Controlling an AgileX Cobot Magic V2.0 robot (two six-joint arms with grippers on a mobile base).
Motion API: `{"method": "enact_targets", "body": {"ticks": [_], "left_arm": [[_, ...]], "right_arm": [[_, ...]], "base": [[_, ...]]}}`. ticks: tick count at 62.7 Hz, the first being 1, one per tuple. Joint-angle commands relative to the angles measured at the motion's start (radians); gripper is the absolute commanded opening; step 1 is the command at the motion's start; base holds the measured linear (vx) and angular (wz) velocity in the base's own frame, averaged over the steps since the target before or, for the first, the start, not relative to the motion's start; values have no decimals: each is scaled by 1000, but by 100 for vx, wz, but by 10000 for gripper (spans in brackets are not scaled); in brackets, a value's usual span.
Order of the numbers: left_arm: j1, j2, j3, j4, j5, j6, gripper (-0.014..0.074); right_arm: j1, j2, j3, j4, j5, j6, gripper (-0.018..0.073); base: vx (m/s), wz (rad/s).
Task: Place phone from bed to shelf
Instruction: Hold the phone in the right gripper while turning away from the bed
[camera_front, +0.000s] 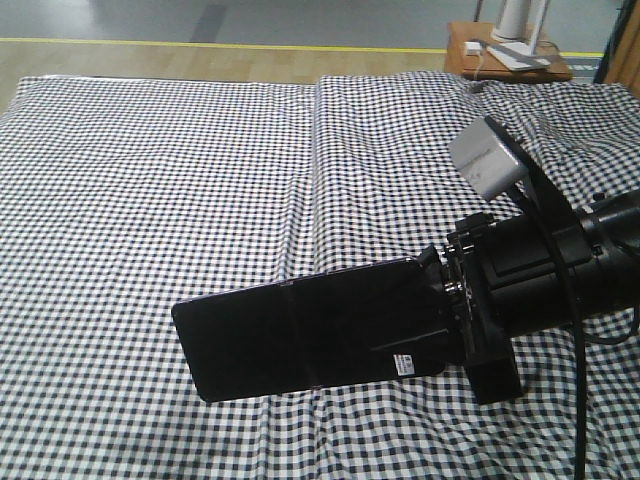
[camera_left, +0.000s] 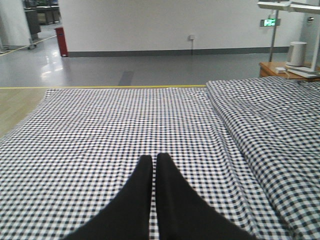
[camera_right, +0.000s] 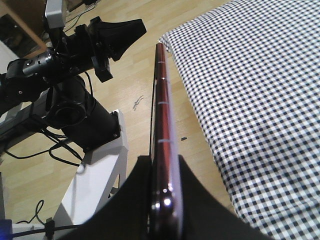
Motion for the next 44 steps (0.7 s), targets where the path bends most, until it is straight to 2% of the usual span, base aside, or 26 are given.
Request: {"method": "enact_targets", "body": {"ticks": [1, 44], "left_arm": [[-4, -13, -21, -9, -72, -6, 1], [-4, -13, -21, -9, -72, -6, 1]], "right_arm": [[-1, -26, -26, 92, 72, -4, -2], [-1, -26, -26, 93, 71, -4, -2]], "base": [[-7, 26], [-10, 39]]}}
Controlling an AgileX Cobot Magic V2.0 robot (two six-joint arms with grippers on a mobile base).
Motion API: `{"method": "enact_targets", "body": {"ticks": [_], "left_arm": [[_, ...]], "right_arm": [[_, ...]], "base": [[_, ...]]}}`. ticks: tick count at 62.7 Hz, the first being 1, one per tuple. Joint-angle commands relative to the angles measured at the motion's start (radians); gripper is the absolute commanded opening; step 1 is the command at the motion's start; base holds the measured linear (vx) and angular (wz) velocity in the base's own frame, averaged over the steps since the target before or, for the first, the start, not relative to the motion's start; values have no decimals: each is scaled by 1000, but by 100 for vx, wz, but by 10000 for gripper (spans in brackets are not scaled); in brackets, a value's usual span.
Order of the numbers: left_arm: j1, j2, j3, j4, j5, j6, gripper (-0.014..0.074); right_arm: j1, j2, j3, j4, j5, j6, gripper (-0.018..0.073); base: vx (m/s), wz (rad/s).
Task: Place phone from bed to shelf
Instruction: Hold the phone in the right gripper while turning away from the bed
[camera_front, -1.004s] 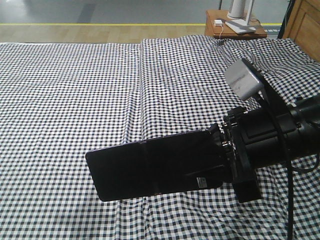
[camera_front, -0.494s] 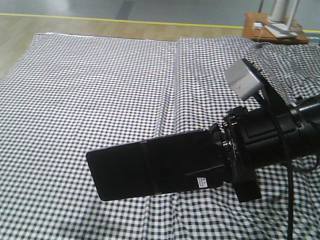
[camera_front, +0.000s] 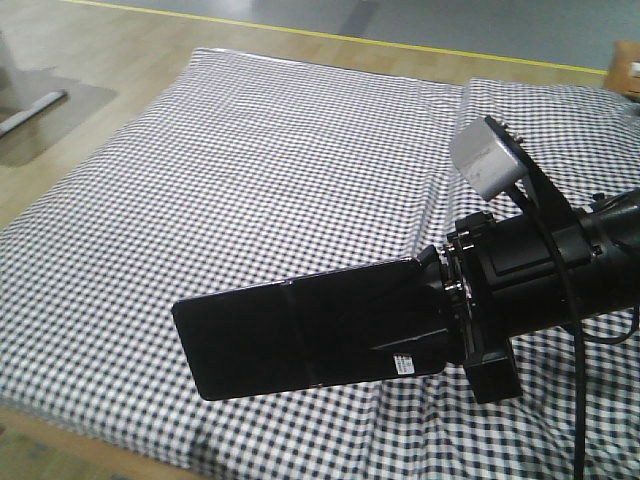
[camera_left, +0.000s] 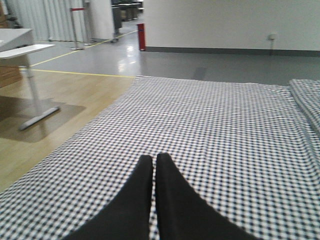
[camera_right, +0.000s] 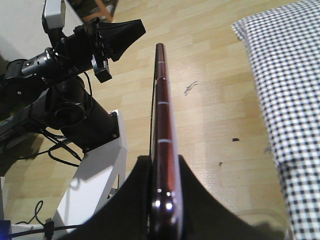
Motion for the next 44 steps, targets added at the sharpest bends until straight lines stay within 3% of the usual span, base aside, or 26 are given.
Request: {"method": "enact_targets", "body": {"ticks": [1, 44], "left_arm": [[-4, -13, -21, -9, -72, -6, 1], [-4, -13, -21, -9, -72, -6, 1]], "right_arm": [[-1, -26, -26, 93, 73, -4, -2], [-1, -26, -26, 93, 73, -4, -2]], "base": [[-12, 46], [-13, 50]]}}
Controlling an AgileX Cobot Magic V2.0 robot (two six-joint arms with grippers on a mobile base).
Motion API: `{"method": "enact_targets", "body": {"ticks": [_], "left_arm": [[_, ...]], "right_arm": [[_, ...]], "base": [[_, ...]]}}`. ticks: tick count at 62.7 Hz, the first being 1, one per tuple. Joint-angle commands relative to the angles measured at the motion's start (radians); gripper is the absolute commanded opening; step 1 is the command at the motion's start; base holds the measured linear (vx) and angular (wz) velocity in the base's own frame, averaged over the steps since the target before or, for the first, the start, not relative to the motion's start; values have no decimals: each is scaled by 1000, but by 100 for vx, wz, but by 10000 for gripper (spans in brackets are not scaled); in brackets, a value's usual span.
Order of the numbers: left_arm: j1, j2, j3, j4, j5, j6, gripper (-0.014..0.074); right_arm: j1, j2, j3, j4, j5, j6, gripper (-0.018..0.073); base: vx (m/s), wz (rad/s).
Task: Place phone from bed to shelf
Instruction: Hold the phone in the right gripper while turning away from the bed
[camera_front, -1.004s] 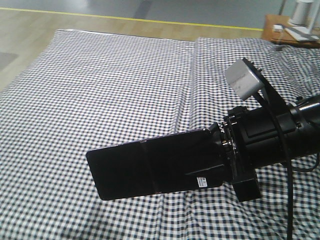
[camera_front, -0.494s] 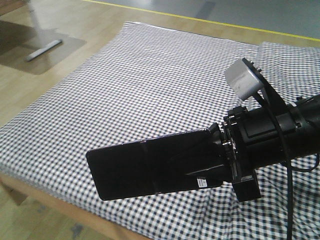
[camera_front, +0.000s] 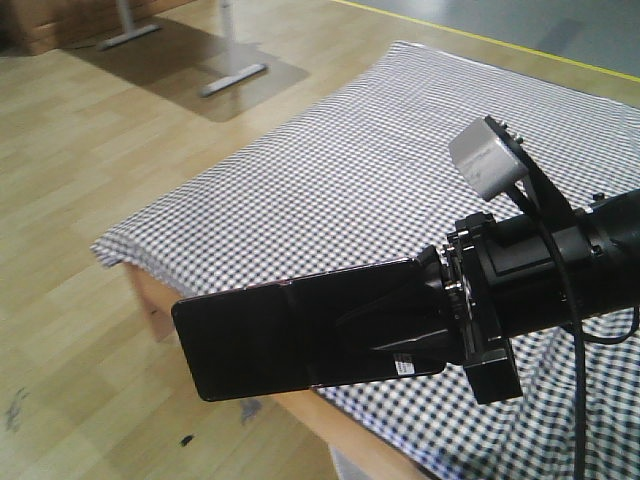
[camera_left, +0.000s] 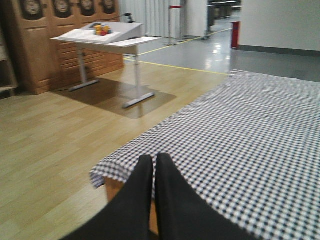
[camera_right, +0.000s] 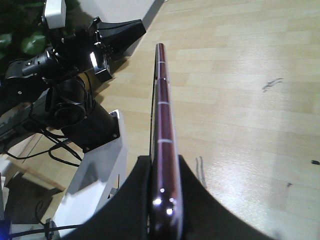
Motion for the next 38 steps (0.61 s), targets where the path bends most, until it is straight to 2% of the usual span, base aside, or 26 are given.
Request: {"method": "enact_targets", "body": {"ticks": [1, 38], "left_arm": [[-4, -13, -21, -9, -72, -6, 1], [-4, -13, -21, -9, -72, -6, 1]], "right_arm": [[-1, -26, -26, 93, 73, -4, -2], [-1, -26, -26, 92, 73, -4, -2]], "base": [[-14, 54], [-15, 57]]}}
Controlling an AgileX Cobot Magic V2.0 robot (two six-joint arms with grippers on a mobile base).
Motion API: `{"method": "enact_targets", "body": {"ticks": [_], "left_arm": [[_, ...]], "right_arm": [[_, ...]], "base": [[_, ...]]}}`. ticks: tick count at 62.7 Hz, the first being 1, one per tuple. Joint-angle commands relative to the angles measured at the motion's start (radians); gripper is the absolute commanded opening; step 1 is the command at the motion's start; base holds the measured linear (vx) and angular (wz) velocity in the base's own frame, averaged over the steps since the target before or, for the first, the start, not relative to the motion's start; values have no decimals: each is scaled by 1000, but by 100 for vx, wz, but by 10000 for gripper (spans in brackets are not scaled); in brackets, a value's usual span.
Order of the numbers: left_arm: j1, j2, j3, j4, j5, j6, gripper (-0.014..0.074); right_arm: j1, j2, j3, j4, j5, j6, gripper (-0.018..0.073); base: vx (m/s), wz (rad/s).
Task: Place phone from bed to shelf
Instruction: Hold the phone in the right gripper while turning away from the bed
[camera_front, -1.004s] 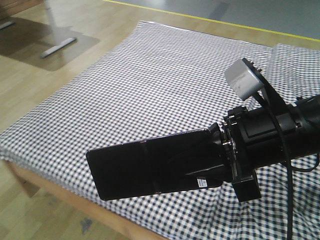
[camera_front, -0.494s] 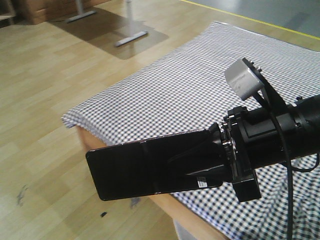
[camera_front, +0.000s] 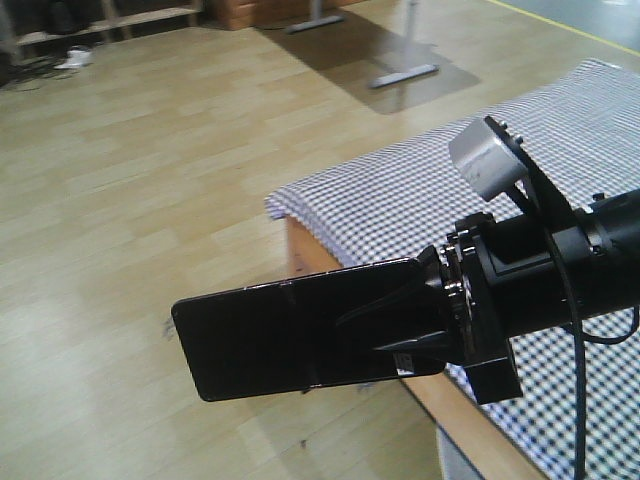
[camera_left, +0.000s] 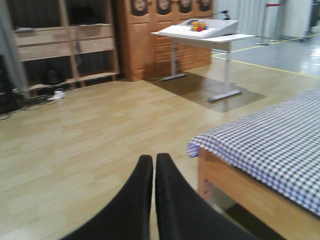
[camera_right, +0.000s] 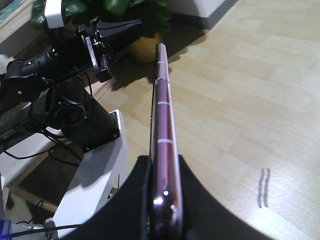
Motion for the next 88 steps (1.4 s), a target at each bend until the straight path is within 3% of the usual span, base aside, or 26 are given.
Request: {"method": "enact_targets", "body": {"ticks": [1, 48, 88], "left_arm": [[-4, -13, -21, -9, -72, -6, 1], [-4, -13, -21, -9, -72, -6, 1], [-4, -13, -21, -9, -72, -6, 1]], "right_arm": [[-1, -26, -26, 92, 73, -4, -2], [-1, -26, -26, 92, 73, -4, -2], [-1, -26, -26, 93, 73, -4, -2]], "base": [[-16, 63], [-15, 58], [-1, 10]]}}
